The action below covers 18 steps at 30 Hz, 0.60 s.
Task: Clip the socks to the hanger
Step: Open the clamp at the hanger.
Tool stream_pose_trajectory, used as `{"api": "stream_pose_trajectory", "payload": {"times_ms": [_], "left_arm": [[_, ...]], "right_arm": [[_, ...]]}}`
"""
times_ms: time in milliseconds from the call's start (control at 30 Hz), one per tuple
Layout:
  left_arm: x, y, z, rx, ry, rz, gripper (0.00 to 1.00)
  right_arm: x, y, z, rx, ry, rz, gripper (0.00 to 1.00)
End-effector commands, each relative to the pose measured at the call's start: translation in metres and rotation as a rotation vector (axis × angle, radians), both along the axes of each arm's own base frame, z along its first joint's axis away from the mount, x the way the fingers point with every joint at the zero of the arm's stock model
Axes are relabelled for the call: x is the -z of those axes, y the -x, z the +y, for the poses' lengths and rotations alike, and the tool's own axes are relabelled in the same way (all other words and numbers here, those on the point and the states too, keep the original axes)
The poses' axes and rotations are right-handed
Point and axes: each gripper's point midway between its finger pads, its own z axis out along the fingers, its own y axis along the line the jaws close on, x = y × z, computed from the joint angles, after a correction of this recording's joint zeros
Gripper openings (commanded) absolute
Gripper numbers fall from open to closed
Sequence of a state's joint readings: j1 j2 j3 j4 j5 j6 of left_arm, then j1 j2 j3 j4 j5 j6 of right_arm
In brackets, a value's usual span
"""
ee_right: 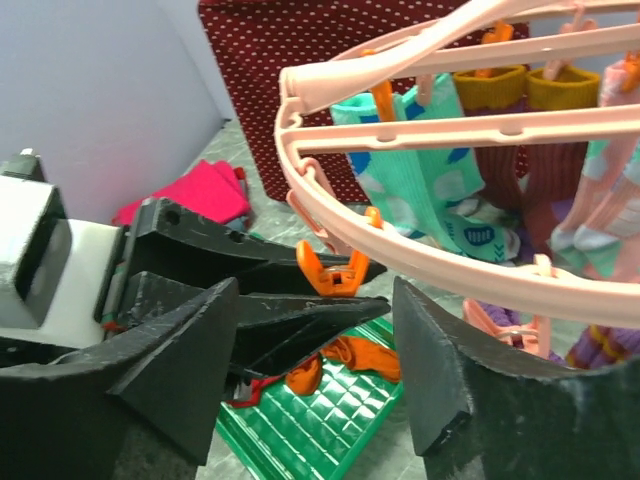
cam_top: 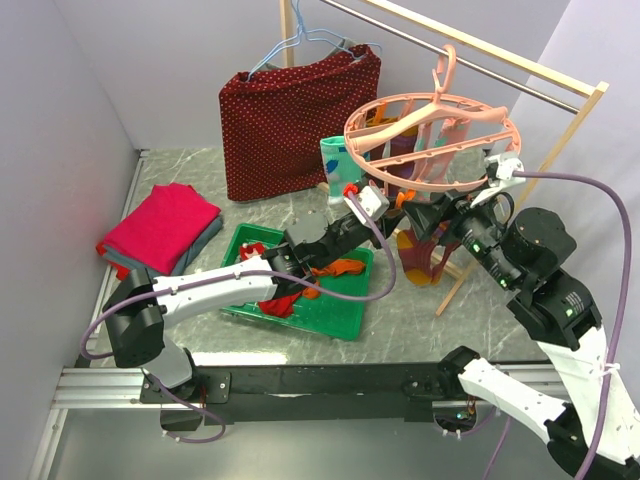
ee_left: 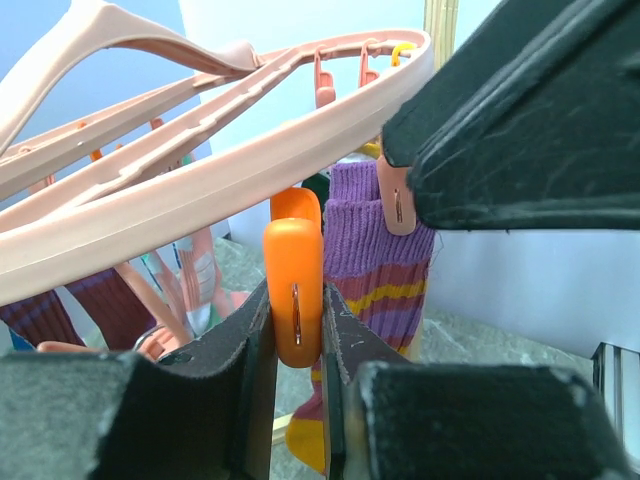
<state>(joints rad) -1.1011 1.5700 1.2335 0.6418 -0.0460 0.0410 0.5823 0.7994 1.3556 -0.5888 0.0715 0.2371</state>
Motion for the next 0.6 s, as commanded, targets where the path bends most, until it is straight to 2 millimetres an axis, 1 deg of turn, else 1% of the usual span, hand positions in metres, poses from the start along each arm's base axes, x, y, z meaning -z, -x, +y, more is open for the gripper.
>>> {"api": "stream_pose_trajectory", "payload": {"times_ms": [0, 67, 100, 133, 233, 300, 333, 500, 567], "left_arm": [[-0.014, 0.007, 0.0, 0.018, 0.019, -0.017, 0.04], [-0.015, 0.008, 0.001, 0.017, 0.015, -0.02, 0.04], [-0.015, 0.008, 0.001, 0.014, 0.013, -0.018, 0.04], [-0.014, 0.009, 0.0, 0.014, 0.011, -0.018, 0.04], [-0.014, 0.01, -0.001, 0.015, 0.004, -0.02, 0.04], [-0.013, 0.011, -0.002, 0.016, 0.002, -0.021, 0.05], [-0.014, 0.012, -0.002, 0.017, 0.004, -0.022, 0.05], [-0.014, 0.014, -0.003, 0.021, -0.003, -0.028, 0.05], [-0.014, 0.015, -0.004, 0.023, -0.005, -0.029, 0.05]], "right_arm": [[0.007, -0.006, 0.012, -0.047, 0.014, -0.008, 0.73], [0.005, -0.01, 0.014, -0.042, -0.003, -0.019, 0.74], [0.008, -0.012, 0.016, -0.04, -0.005, -0.015, 0.74], [0.004, -0.014, 0.016, -0.034, -0.023, -0.026, 0.74], [0.001, -0.02, 0.015, -0.006, -0.045, -0.039, 0.74], [0.004, -0.024, 0.014, 0.013, -0.046, -0.035, 0.74], [0.002, -0.025, 0.013, 0.02, -0.052, -0.046, 0.74], [0.008, -0.034, 0.009, 0.069, -0.058, -0.043, 0.71], [0.005, -0.036, 0.009, 0.074, -0.068, -0.052, 0.7]]}}
